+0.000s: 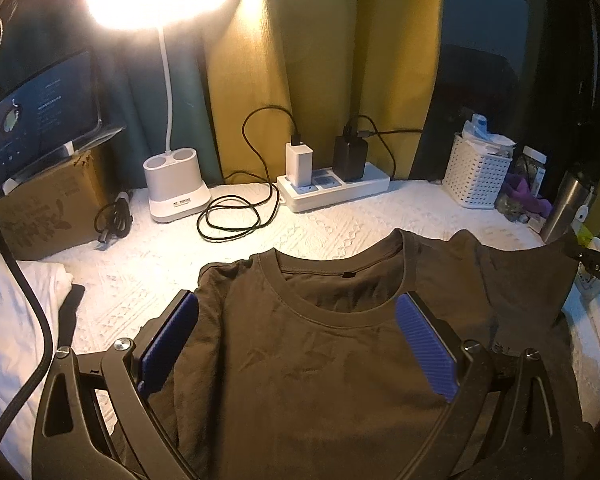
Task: Fold small clothes
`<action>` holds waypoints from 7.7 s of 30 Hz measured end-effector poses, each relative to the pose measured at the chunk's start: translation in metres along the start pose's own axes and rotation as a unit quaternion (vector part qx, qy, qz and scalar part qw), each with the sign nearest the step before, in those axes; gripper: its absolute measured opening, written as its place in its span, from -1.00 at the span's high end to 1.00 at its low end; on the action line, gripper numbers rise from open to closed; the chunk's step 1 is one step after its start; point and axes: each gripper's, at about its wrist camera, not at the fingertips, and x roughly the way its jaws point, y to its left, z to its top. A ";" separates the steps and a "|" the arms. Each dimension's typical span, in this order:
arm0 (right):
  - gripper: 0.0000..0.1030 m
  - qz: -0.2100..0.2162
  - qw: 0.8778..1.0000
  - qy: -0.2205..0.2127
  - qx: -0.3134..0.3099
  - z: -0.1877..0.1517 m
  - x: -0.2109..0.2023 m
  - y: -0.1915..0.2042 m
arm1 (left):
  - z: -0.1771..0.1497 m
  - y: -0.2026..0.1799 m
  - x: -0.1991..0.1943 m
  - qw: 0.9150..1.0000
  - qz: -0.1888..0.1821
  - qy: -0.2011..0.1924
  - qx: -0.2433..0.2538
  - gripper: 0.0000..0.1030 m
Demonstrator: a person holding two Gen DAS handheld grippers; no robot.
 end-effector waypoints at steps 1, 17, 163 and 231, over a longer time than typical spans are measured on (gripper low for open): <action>0.89 -0.001 1.000 -0.004 -0.001 0.000 -0.005 0.001 | -0.001 0.001 -0.003 1.000 -0.001 -0.002 -0.001 -0.91; 0.89 0.021 0.997 -0.031 -0.065 0.015 -0.050 0.081 | -0.019 0.047 -0.032 0.999 -0.005 -0.025 -0.031 -0.91; -0.31 0.108 0.986 0.108 -0.068 -0.073 -0.018 0.160 | -0.072 0.206 0.002 0.996 0.077 0.038 -0.037 0.92; -0.31 0.092 0.993 0.063 -0.039 -0.096 -0.070 0.131 | -0.102 0.133 -0.016 0.981 -0.139 0.132 -0.021 0.59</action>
